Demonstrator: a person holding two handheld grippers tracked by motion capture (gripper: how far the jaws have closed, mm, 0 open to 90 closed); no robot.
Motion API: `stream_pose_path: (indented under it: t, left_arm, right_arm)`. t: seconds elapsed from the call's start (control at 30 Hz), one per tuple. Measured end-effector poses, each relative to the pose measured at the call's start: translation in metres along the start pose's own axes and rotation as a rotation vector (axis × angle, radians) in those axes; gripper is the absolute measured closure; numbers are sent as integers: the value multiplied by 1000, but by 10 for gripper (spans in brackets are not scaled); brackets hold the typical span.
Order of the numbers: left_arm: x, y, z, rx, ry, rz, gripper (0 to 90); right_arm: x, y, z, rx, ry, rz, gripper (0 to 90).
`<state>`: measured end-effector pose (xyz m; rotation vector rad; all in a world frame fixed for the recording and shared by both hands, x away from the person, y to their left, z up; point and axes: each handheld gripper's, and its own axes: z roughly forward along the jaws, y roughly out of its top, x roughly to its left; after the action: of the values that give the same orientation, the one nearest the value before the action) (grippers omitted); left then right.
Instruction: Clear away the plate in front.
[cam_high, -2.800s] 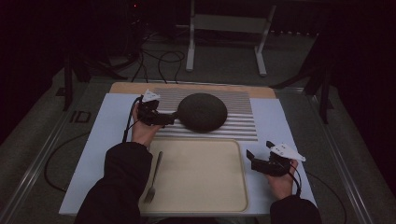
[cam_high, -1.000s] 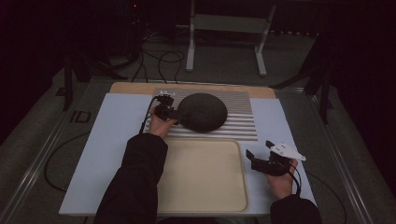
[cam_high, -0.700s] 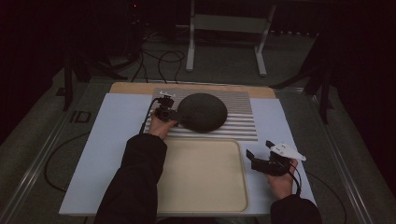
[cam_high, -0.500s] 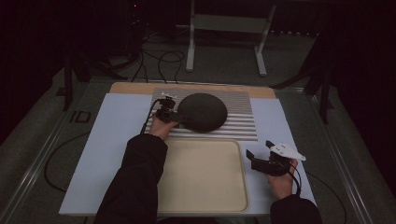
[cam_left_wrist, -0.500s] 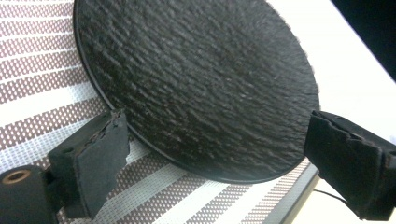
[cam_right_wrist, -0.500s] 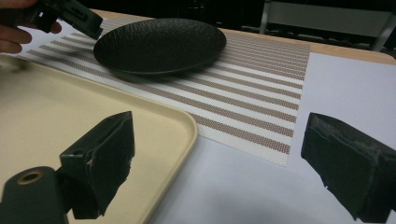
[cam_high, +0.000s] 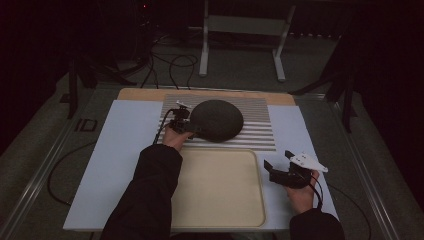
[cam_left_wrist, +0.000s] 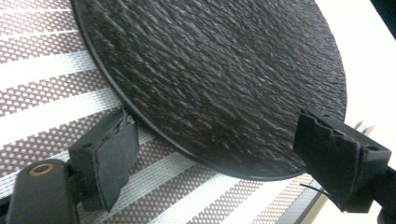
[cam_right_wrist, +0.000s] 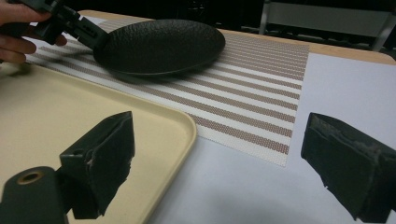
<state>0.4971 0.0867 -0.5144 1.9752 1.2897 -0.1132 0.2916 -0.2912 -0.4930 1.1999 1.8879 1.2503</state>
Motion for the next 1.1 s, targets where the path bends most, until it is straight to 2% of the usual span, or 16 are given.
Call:
stream_pose_path:
  t: [0.13, 0.3, 0.43, 0.63, 0.67, 0.73, 0.8, 0.9, 1.0, 1.03, 1.07, 1.1]
  left_arm:
    - [-1, 1, 2, 3, -3, -3, 162]
    - [2, 1, 1, -5, -11, -28, 183]
    - [4, 3, 1, -18, 15, -76, 263]
    - [6, 4, -1, -13, 49, -97, 411]
    - [4, 4, -1, -14, 75, -95, 411]
    - [4, 4, -3, -17, 100, -87, 468]
    - [5, 4, -7, -42, 100, -102, 500]
    - [4, 7, -14, -78, 101, -99, 600]
    - [1, 10, -20, -138, 86, -108, 659]
    - [1, 10, -20, -138, 86, -108, 674]
    - [-3, 12, -23, -181, 74, -116, 674]
    - [-5, 13, -23, -196, 72, -121, 691]
  right_arm:
    - [0, 0, 0, 0, 0, 2, 96]
    - [-1, 0, -1, -2, -1, 4, 96]
    - [0, 0, 0, 0, -1, 3, 96]
    - [0, 0, 0, -1, 1, 4, 96]
    - [0, 0, 0, -1, 1, 5, 96]
    - [-1, 0, 1, 5, 1, 2, 96]
    - [0, 0, 1, 3, 3, 3, 97]
    - [-1, 0, 1, 2, 0, 6, 97]
    - [0, 0, 1, 4, 1, 4, 97]
    - [0, 0, 1, 4, 1, 4, 97]
    - [0, 0, 1, 5, 1, 4, 97]
    - [0, 0, 1, 6, 2, 3, 97]
